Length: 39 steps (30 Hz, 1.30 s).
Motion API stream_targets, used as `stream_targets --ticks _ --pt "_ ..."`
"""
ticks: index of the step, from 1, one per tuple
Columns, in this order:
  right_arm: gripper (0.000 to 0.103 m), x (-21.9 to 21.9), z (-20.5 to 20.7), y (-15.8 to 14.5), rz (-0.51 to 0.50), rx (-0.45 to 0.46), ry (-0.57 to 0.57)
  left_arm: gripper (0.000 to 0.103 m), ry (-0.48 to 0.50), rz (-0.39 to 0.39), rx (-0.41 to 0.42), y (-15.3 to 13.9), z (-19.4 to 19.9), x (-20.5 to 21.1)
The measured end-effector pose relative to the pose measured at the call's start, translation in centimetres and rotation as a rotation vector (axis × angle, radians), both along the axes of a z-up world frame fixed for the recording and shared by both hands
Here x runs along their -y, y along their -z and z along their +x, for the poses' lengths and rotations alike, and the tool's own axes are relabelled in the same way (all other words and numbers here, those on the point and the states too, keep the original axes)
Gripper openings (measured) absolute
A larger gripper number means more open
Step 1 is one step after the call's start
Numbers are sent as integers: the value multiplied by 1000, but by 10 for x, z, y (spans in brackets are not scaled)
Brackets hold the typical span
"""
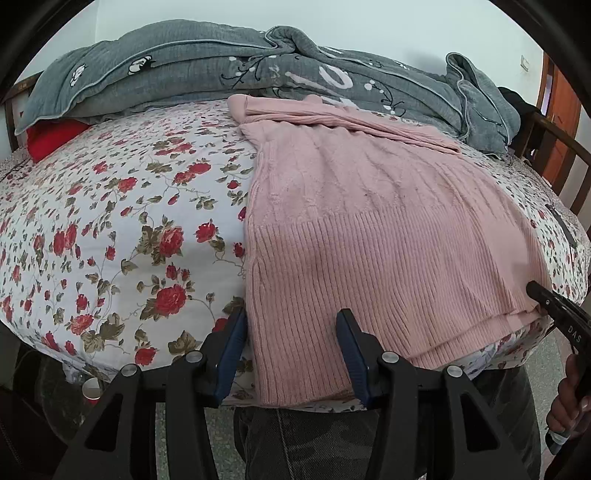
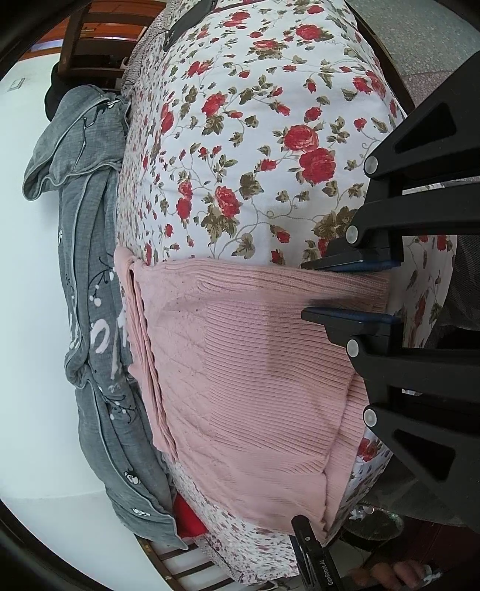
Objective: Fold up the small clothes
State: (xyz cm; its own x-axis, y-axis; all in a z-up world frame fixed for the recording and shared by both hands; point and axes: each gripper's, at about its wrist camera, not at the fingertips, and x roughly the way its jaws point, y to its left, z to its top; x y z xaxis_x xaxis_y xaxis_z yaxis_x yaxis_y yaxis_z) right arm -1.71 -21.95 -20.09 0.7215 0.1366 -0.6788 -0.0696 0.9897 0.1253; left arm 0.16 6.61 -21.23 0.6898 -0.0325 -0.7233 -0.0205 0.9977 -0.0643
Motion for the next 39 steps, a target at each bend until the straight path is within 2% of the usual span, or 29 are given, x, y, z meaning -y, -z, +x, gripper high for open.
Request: stream_targets --ticks 7,9,13,15,20,21,22,23,24,25,28,31,35,39 --pt "18 0 0 0 2 0 -3 49 0 -16 -1 -1 0 0" --pt "20 -1 0 0 1 -1 -11 52 17 -67 -10 -3 -1 -3" --pt "28 -3 1 -2 -18 -15 -57 53 65 -170 -32 -6 -5 -11" --pt "31 -1 1 -3 3 -25 -63 53 89 -199 -32 -5 -8 -13" --pt "32 5 1 -3 31 -33 -78 51 97 -248 -10 -2 -14 -18" --pt "32 6 1 -3 36 -31 -80 44 92 -252 -9 -2 -13 -18" --pt "31 6 0 -3 40 -26 -78 34 88 -256 -13 0 -12 -19" --pt "26 8 -1 -2 39 -23 -73 29 81 -253 -18 0 -10 -20" --pt "14 9 -1 -2 36 -22 -69 18 71 -244 -24 1 -8 -20" --pt "11 10 -1 -1 41 -24 -73 10 61 -237 -35 2 -5 -21" --pt "8 15 7 -4 96 -73 -87 9 58 -263 -66 2 -2 -25" --pt "9 17 9 -5 111 -76 -96 9 41 -278 -63 3 -1 -27" --pt "11 25 3 -1 190 -83 -82 10 17 -354 -67 7 -8 -32" --pt "11 27 6 0 223 -92 -84 10 21 -354 -76 8 -5 -31"
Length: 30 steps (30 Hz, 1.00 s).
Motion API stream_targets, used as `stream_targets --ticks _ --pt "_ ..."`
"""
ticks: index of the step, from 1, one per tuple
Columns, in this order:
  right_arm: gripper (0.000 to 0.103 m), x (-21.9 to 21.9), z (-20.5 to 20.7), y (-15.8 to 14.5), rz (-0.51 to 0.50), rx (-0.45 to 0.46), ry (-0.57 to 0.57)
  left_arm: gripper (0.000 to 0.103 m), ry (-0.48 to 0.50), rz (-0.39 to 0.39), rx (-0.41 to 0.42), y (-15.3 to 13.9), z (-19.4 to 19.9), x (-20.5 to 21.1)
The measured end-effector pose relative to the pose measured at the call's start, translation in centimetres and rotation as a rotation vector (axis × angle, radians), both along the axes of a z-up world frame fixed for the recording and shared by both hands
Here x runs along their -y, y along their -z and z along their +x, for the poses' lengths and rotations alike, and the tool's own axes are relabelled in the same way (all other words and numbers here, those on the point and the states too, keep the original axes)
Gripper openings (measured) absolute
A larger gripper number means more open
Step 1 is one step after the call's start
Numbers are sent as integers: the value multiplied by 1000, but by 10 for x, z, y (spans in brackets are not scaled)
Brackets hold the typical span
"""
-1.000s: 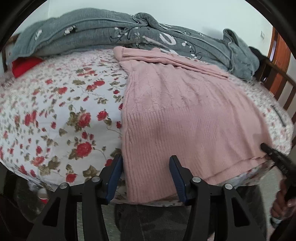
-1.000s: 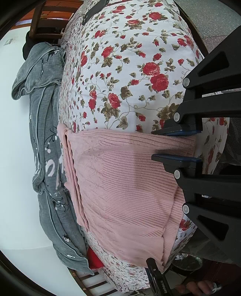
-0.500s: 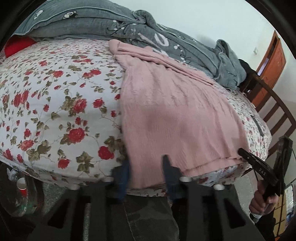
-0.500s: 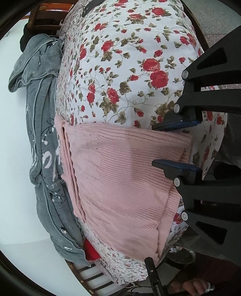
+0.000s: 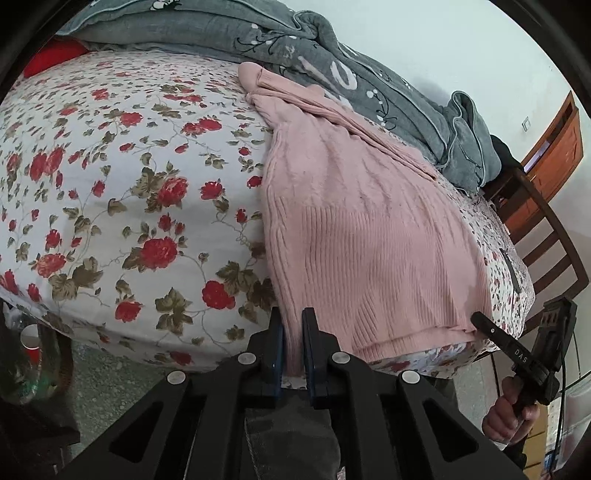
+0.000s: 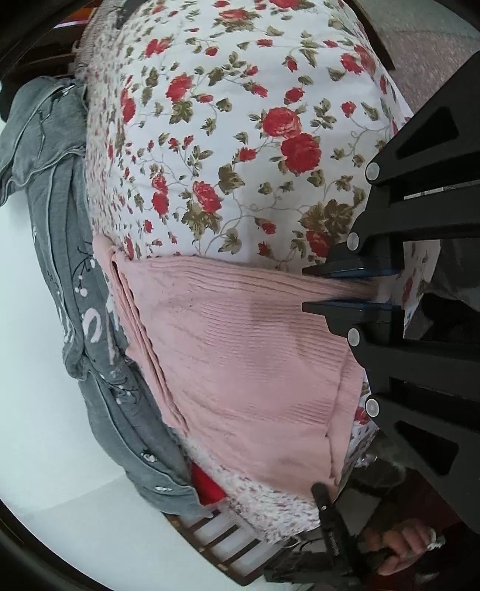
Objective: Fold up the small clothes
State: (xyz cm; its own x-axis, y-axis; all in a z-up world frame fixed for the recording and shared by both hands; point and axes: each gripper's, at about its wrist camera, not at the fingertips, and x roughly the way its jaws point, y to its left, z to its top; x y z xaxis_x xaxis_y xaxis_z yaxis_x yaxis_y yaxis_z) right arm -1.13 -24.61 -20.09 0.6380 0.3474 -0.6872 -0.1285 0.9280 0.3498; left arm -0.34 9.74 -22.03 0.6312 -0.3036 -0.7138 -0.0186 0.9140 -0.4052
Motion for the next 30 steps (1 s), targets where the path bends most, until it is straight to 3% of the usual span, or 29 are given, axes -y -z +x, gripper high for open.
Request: stream_targets --ticks 8,12,22,30 --pt "8 -2 1 0 14 -18 -25 8 -14 -30 -34 1 -2 -4" --pt "6 5 -4 -11 55 20 -36 7 -9 -28 -2 -8 -10 -5" --pt "5 24 -7 -74 224 114 -40 7 0 -85 113 -72 -23 -17" --pt "5 30 14 -116 337 124 -28 7 -18 -146 171 -120 -10 -25"
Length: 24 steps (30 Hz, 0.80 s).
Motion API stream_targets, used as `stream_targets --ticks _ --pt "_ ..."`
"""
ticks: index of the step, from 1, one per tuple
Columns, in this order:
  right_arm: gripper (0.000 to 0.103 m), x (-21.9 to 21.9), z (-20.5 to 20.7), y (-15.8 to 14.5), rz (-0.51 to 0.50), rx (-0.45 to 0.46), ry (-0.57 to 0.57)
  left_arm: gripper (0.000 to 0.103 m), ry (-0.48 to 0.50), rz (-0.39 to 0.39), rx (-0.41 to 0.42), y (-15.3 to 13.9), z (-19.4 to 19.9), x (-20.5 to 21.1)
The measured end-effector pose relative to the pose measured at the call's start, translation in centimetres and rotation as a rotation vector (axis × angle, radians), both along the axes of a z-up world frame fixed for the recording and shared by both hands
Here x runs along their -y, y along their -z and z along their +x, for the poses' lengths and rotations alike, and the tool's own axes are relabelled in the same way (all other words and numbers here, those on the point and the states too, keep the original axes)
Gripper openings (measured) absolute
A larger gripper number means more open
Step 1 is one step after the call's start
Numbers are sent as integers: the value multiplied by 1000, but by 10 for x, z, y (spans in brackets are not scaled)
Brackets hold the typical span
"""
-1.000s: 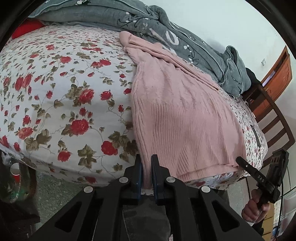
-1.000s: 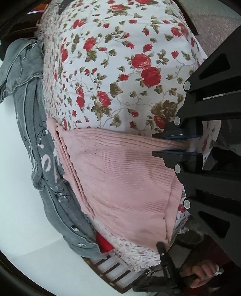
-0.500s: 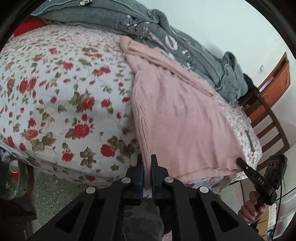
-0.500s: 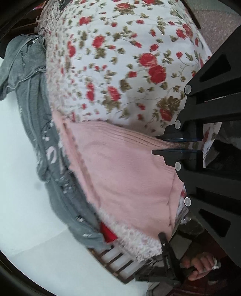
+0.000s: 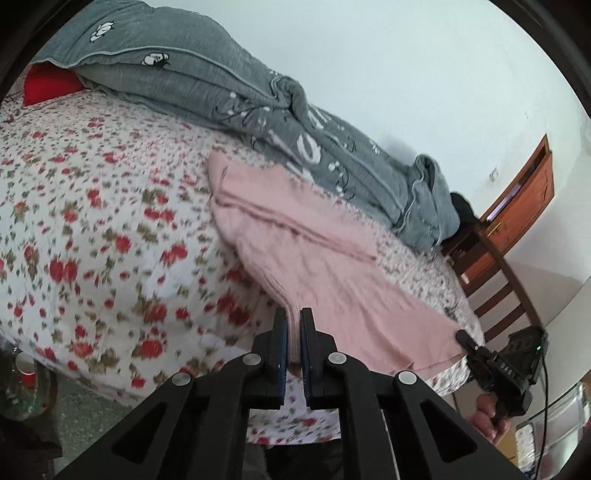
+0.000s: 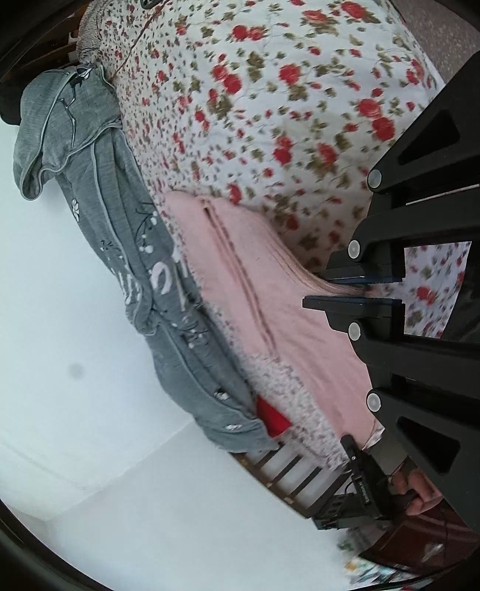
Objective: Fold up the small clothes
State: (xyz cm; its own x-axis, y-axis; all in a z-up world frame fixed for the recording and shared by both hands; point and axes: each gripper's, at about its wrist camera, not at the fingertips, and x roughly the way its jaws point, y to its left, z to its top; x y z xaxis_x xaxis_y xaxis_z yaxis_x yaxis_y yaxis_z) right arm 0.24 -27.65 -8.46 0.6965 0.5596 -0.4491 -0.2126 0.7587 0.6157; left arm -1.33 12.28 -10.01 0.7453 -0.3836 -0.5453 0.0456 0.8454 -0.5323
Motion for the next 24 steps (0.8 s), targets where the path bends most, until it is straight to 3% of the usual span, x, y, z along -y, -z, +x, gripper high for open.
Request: stream_targets --ticks 7,14,24 --pt "5 1 27 -23 75 15 -22 7 -9 -27 35 -28 30 -7" --pt "5 5 79 -42 114 29 -39 7 -48 -43 57 -49 75 -21" --pt "5 5 137 -49 123 32 -44 7 -94 -72 45 -52 125 -31"
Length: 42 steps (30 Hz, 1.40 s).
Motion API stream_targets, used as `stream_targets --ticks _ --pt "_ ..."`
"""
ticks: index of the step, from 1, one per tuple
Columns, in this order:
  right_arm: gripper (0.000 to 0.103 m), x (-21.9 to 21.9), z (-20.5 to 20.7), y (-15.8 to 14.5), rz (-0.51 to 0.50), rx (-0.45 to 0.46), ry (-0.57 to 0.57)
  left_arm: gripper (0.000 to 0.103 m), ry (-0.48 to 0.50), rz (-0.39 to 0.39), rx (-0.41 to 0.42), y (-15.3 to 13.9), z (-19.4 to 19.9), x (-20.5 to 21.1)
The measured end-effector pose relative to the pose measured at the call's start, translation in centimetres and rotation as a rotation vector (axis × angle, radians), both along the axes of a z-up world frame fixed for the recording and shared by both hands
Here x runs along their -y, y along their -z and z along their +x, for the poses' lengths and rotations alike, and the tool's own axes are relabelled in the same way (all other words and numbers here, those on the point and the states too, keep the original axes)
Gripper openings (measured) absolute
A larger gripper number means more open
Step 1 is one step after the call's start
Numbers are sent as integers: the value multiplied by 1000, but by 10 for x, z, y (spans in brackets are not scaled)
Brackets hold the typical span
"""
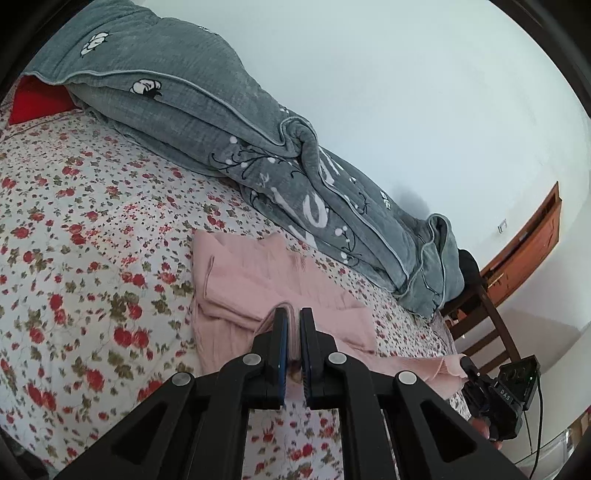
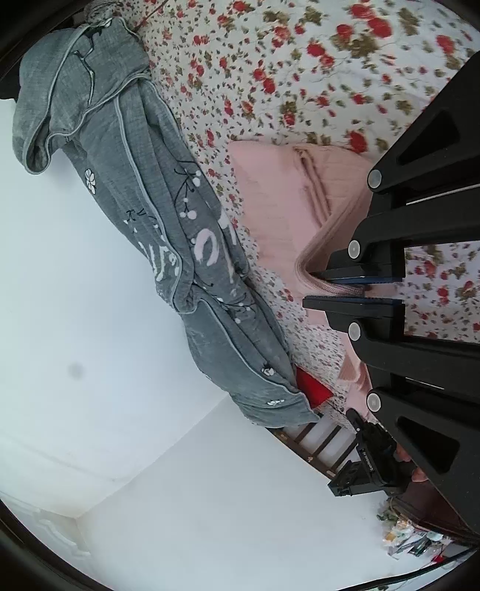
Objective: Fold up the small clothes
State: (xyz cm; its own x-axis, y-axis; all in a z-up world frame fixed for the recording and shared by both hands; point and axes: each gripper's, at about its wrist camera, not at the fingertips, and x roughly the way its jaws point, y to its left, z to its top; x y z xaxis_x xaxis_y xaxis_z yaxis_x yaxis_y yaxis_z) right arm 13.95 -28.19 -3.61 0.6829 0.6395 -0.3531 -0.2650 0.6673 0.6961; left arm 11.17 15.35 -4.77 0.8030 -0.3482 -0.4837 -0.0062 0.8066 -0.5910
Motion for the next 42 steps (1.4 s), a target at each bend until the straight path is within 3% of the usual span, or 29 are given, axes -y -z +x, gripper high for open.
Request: stream_targets --ticks 8,20,30,35,36,39,42 --pt "5 2 42 12 65 -36 19 7 -8 -5 -14 4 30 -4" --pt "5 -8 132 35 51 -74 51 7 -33 52 -32 18 110 -6" --pt "5 -21 215 90 -22 -195 102 7 -75 19 -115 60 195 -20" --pt "10 -25 238 119 -84 -235 148 9 -115 97 -134 77 233 -15" --pt "14 -25 240 124 -90 -243 160 15 -129 131 -136 80 239 -13" --pt "26 -22 245 143 -106 -269 182 46 -128 172 -119 89 247 -11" --pt "26 -23 249 152 -118 -319 173 50 -116 182 -93 105 249 -12"
